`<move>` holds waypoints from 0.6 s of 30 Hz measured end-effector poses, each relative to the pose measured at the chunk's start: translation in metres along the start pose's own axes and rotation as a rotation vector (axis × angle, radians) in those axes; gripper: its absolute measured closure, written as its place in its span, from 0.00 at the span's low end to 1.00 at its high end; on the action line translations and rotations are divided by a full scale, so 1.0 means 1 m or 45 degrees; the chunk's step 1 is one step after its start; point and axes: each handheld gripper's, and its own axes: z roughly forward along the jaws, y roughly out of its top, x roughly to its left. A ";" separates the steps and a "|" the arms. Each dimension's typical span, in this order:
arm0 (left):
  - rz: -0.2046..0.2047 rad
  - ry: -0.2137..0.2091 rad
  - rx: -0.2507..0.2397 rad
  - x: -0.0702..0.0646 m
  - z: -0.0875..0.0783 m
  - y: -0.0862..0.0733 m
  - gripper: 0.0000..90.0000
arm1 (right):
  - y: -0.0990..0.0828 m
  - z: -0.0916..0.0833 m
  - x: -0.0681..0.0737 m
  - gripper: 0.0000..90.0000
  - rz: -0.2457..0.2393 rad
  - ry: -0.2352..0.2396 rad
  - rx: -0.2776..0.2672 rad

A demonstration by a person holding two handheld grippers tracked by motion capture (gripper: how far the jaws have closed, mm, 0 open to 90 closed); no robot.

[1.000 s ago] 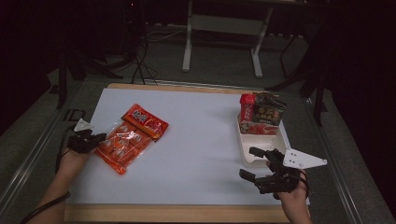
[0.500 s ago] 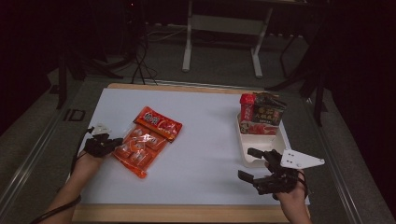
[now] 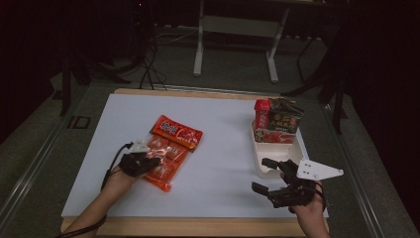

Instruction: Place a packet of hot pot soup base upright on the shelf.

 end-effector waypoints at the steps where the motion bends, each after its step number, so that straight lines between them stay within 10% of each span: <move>1: -0.011 0.008 0.000 -0.001 0.001 0.002 1.00 | 0.000 0.000 0.000 0.17 -0.001 0.000 -0.001; 18: -0.159 0.230 0.050 0.063 -0.024 -0.016 1.00 | 0.002 -0.003 0.001 0.17 -0.008 -0.001 -0.021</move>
